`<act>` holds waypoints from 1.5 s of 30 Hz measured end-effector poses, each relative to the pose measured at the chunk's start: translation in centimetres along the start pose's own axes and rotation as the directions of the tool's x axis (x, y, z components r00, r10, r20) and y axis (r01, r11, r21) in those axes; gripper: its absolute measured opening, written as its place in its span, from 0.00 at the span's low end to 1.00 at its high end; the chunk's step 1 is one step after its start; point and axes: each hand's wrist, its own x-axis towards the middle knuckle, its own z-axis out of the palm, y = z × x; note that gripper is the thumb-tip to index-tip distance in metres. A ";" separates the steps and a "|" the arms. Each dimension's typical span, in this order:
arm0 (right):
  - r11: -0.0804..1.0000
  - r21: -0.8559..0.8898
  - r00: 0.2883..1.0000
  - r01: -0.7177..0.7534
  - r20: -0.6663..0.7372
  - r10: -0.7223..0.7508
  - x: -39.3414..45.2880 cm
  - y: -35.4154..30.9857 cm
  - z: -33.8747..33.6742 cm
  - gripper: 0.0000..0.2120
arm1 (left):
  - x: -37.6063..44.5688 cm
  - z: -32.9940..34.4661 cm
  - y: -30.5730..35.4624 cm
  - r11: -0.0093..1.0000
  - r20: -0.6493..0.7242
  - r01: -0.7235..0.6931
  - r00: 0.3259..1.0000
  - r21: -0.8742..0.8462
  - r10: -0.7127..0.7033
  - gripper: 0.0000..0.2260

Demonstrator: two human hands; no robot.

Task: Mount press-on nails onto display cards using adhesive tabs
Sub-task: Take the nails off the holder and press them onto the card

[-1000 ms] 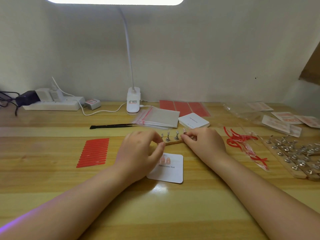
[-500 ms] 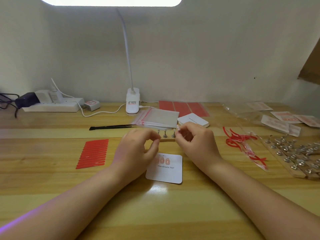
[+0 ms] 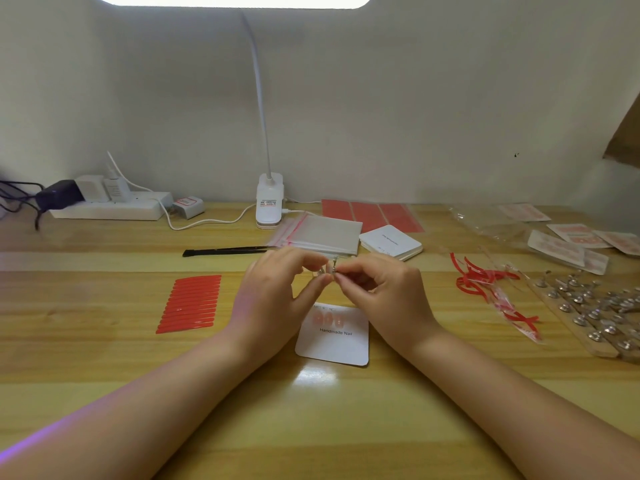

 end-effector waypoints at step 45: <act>0.999 0.018 0.996 0.026 0.084 -0.028 0.0 -0.2 0.4 0.03 | 0.0 -0.1 0.2 0.995 -0.049 0.068 0.996 -0.076 -0.072 0.17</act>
